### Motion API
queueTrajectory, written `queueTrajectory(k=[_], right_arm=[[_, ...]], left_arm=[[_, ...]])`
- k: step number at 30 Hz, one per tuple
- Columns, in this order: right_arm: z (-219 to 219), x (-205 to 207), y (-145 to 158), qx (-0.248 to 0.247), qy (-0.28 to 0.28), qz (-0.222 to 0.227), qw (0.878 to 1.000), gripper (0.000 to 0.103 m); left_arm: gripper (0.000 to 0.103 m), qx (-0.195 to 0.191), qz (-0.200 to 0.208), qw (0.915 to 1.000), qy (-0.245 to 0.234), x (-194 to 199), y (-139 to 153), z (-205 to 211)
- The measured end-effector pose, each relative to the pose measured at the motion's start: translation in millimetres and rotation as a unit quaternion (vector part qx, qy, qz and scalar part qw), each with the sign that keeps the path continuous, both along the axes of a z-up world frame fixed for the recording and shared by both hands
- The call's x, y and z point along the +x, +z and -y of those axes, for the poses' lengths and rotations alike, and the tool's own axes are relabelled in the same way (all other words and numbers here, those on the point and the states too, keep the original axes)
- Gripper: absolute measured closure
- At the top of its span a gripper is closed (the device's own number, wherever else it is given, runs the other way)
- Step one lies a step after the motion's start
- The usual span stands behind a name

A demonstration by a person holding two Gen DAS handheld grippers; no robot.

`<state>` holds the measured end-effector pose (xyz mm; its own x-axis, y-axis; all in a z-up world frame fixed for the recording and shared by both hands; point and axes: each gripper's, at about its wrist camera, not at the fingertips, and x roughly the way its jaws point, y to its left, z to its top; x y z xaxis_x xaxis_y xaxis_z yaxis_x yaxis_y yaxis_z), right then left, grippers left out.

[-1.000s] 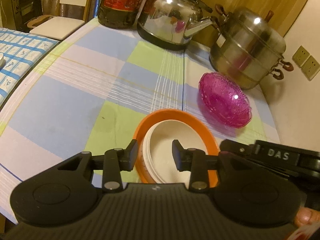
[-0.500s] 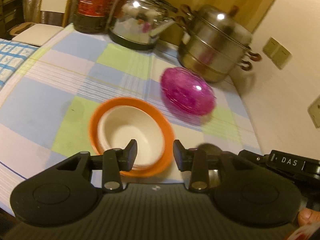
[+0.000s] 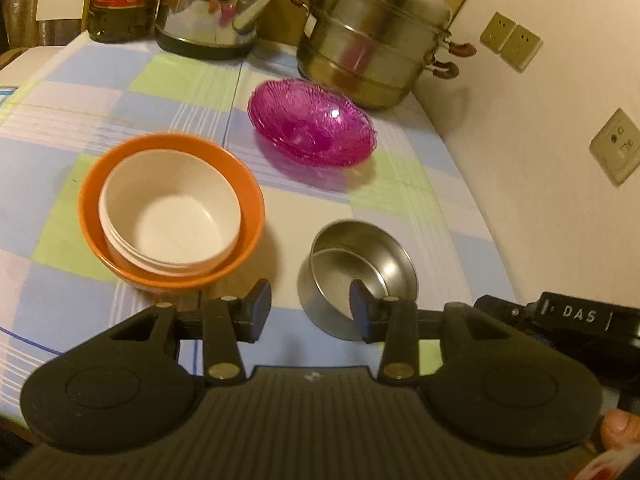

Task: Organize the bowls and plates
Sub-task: 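Move both tools to the steel bowl and close them on its rim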

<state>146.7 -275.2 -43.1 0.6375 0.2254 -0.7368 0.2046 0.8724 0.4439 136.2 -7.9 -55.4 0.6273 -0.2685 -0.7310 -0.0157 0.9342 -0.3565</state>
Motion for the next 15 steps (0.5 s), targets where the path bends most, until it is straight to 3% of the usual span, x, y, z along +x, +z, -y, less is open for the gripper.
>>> queueTrajectory(k=[15], right_arm=[[-1.7,21.6,-24.2,0.0,0.027,-0.011,1.0,0.069]], left_arm=[[0.066,-0.032,-0.018,0.999,0.027,15.8,-33.0,12.2]])
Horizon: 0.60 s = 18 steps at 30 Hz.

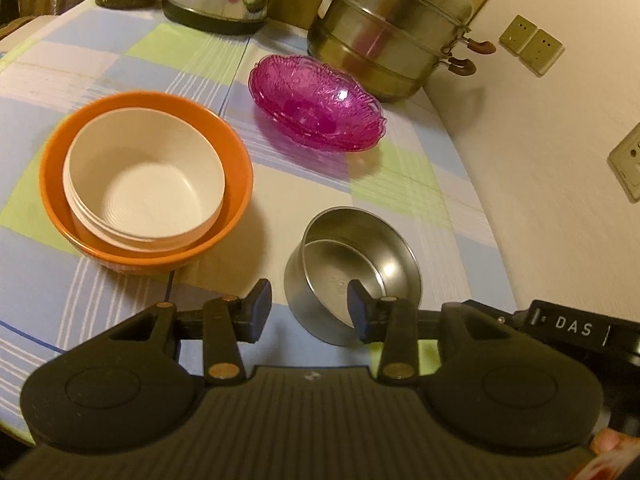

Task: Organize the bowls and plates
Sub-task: 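Move both tools to the steel bowl and close them on its rim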

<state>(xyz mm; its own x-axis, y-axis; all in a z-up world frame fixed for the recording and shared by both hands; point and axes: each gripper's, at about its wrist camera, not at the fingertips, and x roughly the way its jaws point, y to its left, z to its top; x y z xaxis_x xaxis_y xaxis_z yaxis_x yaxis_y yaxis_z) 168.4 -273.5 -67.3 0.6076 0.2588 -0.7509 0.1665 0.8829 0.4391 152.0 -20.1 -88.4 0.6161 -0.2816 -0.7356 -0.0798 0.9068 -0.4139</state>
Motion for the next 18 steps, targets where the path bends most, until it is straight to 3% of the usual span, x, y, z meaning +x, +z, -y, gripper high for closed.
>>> queueTrajectory(k=[18], right_arm=[[-11.3,44.1,-28.3,-0.008,0.049,-0.016,0.999,0.069]], left_arm=[[0.092,-0.008,-0.007,0.9998,0.019,22.4,-26.9,8.5]])
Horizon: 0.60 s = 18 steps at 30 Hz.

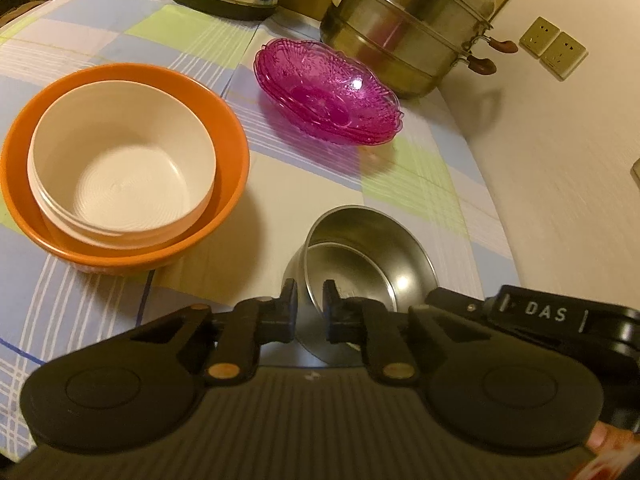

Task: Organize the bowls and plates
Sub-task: 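Move both tools to the steel bowl and close them on its rim, then lift the steel bowl with both tools and carry it over the cream bowl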

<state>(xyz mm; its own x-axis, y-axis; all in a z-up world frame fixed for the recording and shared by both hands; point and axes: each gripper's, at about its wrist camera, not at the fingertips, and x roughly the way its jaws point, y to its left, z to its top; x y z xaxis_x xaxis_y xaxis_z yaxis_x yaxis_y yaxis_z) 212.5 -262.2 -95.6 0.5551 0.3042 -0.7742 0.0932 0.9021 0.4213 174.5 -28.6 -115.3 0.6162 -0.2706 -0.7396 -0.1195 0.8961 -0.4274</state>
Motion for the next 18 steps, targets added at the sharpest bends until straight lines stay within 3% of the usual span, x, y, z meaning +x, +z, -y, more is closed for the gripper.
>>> queueTrajectory(k=[6,9,18], right_arm=[[-7.6,6.9,-5.2,-0.011,0.015,-0.003,1.0,0.071],[-8.5,8.6,-7.3,-0.018,0.016,-0.004,1.0,0.081],[-8.9,11.7,-10.4,-0.019,0.015,-0.006,1.0,0.096]], left_arm=[[0.094,0.008,0.001,1.0,-0.005,2.5,0.7,2.2],[0.094,0.009,0.001,0.9999,-0.007,3.2,1.1,2.6],[0.094,0.014,0.0,0.9998,-0.012,3.7,1.1,4.0]])
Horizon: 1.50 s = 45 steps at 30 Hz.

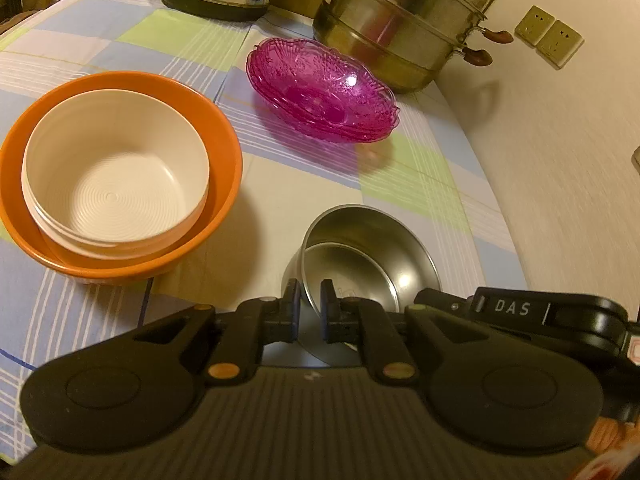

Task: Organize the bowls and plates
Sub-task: 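Lift the steel bowl with both tools and carry it over the cream bowl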

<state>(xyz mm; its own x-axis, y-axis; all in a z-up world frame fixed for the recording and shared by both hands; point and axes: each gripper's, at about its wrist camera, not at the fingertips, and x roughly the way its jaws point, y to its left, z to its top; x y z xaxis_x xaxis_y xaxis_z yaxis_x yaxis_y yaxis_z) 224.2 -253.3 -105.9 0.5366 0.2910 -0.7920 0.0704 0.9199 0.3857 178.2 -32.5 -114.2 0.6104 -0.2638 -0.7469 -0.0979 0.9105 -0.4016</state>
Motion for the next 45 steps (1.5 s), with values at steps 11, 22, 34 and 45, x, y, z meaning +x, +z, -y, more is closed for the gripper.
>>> queueTrajectory(k=[11,22,34,45], right_arm=[[0.4,-11.5,8.5,-0.002,-0.01,0.008,1.0,0.096],[-8.4,-32.1,43.5,-0.001,-0.013,0.036,0.999,0.096],[-45.0,-37.0,83.1,0.004,0.016,0.072,0.997,0.096],[-93.7,-29.8,90.4,0.014,0.059,0.08,0.995,0.096]], left_arm=[[0.096,0.004,0.005,1.0,-0.006,-4.5,10.3,0.9],[0.096,0.003,0.033,0.9994,-0.005,-20.4,44.0,-9.2],[0.096,0.007,0.066,0.9974,0.026,-38.0,82.7,-42.2],[0.096,0.022,0.072,0.9951,0.065,-45.9,95.3,-87.6]])
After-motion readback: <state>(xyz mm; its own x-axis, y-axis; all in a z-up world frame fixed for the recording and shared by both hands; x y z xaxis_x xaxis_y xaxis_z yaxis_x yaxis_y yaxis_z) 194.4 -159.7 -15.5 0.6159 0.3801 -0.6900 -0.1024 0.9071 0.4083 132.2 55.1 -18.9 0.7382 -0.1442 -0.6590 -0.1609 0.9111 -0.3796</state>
